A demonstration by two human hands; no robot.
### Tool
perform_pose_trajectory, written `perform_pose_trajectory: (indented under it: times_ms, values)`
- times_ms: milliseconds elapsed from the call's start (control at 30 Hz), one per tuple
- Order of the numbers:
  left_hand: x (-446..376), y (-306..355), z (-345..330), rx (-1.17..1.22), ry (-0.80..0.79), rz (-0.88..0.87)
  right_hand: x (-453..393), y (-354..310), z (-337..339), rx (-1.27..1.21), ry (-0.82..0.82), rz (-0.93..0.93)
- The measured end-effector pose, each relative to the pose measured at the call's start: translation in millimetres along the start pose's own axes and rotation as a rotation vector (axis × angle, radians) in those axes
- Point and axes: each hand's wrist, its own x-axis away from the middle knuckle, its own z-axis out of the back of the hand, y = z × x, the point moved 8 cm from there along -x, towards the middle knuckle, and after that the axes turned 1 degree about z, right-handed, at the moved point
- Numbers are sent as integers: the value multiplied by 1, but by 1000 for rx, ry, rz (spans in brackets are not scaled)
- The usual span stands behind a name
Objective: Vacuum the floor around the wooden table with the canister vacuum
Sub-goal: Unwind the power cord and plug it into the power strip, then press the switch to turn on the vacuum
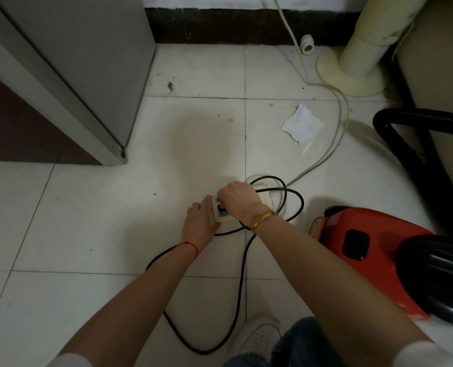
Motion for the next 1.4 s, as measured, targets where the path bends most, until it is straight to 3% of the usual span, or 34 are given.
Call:
perform_pose_trajectory:
  times_ms: [167,333,467,600,733,933,1167,1400]
  values:
    - [17,53,28,36,150,-161,38,39,50,-296,255,-76]
    - [41,147,52,131,260,-466,115,111,118,-457,634,-296]
    - [80,222,26,67,77,-755,196,175,141,-468,783,-518]
    - [122,263,-19,-25,-120,-919,276,219,136,-431,861,-695]
    - [141,269,-53,-112,-205,-925,341,237,123,-389,887,-816]
    - [155,273,-59,-190,-94,-951,399,240,108,-412,971,-901]
    - [150,270,-62,-180,-89,-873,412,230,95,-429,936,-905]
    - [155,280,-60,-201,-15,-939,429,238,93,-425,955,-917]
